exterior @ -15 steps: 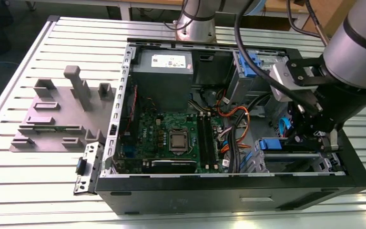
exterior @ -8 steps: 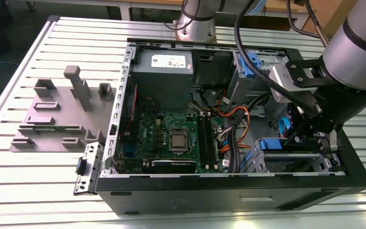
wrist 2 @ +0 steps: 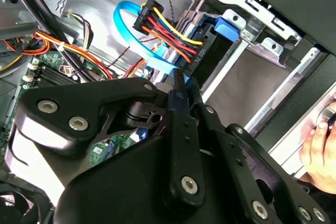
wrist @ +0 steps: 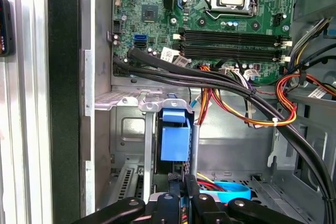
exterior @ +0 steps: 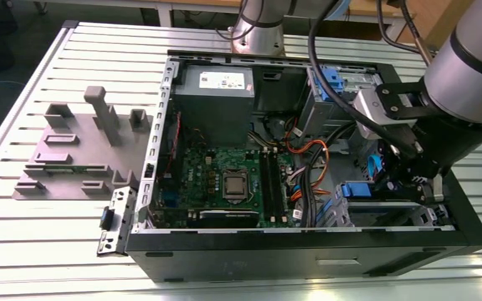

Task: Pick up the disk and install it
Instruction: 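Insert the second disk wire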

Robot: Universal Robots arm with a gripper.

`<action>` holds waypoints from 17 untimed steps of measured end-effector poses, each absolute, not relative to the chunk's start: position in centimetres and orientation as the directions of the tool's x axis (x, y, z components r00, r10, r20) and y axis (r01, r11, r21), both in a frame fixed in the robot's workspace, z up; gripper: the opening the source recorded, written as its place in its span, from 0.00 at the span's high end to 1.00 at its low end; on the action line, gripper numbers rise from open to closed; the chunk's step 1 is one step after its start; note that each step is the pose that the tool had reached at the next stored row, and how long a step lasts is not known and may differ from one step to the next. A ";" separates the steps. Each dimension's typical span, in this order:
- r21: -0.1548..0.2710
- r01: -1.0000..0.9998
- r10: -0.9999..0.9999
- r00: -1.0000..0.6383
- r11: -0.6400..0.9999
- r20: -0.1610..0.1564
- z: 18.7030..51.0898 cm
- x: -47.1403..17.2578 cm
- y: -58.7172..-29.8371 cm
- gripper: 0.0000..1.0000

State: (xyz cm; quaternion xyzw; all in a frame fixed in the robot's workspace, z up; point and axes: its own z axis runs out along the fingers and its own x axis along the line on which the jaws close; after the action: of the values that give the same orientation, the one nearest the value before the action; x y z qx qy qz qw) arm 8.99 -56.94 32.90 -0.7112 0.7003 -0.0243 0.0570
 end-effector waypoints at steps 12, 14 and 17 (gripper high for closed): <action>-0.115 -0.993 -0.999 0.018 -0.013 -0.046 32.8 9.0 -57.0 0.83; -0.115 -0.993 -0.999 0.018 -0.013 -0.046 32.9 9.0 -57.0 0.76; -0.115 -0.993 -0.999 0.018 -0.013 -0.045 33.1 9.0 -57.0 0.76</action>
State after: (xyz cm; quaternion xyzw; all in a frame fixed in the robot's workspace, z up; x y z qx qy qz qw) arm 8.99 -56.97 33.10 -0.7112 0.7003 -0.0242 0.0571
